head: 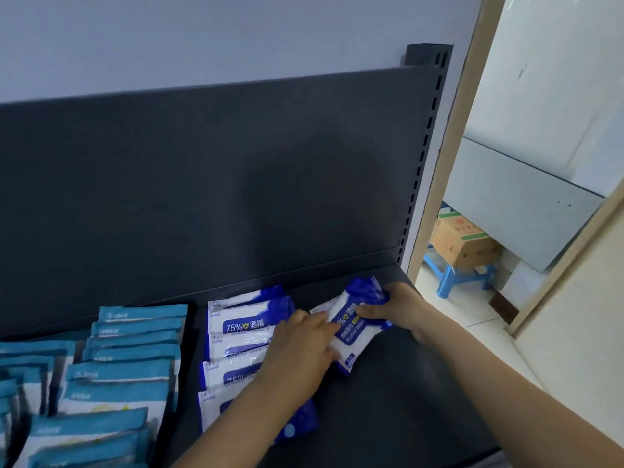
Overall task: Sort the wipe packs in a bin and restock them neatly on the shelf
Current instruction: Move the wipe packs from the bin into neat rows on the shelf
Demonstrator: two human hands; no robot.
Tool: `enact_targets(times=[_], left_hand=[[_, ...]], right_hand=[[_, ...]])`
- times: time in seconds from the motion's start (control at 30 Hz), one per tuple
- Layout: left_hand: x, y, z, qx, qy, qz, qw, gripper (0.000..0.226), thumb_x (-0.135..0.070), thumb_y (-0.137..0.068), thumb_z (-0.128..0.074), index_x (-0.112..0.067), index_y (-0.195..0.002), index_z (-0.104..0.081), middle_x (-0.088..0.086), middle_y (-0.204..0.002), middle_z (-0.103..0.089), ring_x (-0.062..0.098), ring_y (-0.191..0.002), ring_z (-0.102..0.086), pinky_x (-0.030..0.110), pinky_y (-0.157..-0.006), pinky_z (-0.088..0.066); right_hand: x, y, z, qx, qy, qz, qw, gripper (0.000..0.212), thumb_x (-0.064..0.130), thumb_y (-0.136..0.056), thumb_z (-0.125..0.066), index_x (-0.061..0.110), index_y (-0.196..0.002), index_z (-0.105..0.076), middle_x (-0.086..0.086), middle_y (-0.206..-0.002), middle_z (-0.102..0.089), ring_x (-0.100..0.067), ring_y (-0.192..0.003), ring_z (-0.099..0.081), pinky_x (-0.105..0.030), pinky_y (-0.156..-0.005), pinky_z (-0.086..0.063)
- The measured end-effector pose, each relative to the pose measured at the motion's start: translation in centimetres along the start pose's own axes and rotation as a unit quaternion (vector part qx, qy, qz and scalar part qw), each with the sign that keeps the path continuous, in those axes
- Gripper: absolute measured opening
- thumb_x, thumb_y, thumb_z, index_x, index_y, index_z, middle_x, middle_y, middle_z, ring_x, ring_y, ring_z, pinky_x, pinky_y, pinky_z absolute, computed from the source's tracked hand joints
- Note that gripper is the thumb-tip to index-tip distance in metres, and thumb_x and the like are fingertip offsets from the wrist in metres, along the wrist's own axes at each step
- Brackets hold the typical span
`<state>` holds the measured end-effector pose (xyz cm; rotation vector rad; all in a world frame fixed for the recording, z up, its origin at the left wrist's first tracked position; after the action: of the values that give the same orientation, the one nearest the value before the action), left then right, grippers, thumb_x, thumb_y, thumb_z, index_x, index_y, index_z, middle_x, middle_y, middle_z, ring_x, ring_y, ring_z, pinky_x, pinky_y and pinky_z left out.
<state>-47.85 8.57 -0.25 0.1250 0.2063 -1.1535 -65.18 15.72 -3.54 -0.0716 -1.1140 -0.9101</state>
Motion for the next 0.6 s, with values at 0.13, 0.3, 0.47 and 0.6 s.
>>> enact_targets(times=[0.13,0.3,0.47,0.6], left_hand=[[0.3,-0.1,-0.6,-0.003,-0.003,-0.021,1.000,0.048,-0.030,-0.096,-0.048,-0.038,-0.142,-0.037,-0.016,-0.153,-0.022,0.013,-0.134,-0.023,0.029,-0.106,-0.022],[0.8,-0.6,0.5,-0.108,0.163,0.006,0.981,0.042,-0.036,-0.087,-0.064,-0.032,-0.124,-0.048,-0.017,-0.149,-0.020,0.004,-0.136,-0.020,0.017,-0.107,-0.019],[1.4,-2.2,-0.1,-0.031,0.234,0.063,0.970,0.086,-0.034,-0.082,-0.071,-0.033,-0.148,-0.015,-0.011,-0.149,-0.031,0.005,-0.132,-0.034,0.017,-0.102,-0.028],[2.2,-3.8,0.3,-0.072,0.187,0.074,0.977,0.071,-0.022,-0.091,-0.060,-0.029,-0.149,-0.020,-0.007,-0.149,-0.034,0.007,-0.132,-0.035,0.008,-0.094,-0.022]], right_hand=[[-0.8,1.2,0.7,0.046,-0.048,0.034,0.997,0.038,0.012,-0.069,-0.081,0.013,-0.097,-0.056,0.001,-0.092,-0.067,-0.007,-0.079,-0.065,-0.015,-0.055,-0.050],[-2.1,2.2,1.1,0.034,-0.070,0.060,0.995,0.049,0.004,-0.066,-0.082,0.020,-0.101,-0.051,0.004,-0.102,-0.067,-0.010,-0.092,-0.066,-0.024,-0.068,-0.056],[-1.6,1.9,0.8,-0.045,-0.114,0.109,0.987,0.050,0.002,-0.069,-0.078,0.031,-0.093,-0.045,0.010,-0.101,-0.060,-0.009,-0.095,-0.060,-0.023,-0.071,-0.053],[-0.1,0.2,0.2,-0.069,-0.119,0.143,0.980,0.049,0.002,-0.070,-0.078,0.028,-0.095,-0.045,0.005,-0.106,-0.061,-0.012,-0.100,-0.061,-0.028,-0.076,-0.056]])
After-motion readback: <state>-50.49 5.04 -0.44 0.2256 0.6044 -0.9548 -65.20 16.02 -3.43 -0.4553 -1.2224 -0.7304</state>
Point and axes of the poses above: each hand's wrist, its own y-axis away from the middle knuckle, its own z-axis out of the back of the hand, x = y × z, the point moved 4 cm from there along -y, towards the middle knuckle
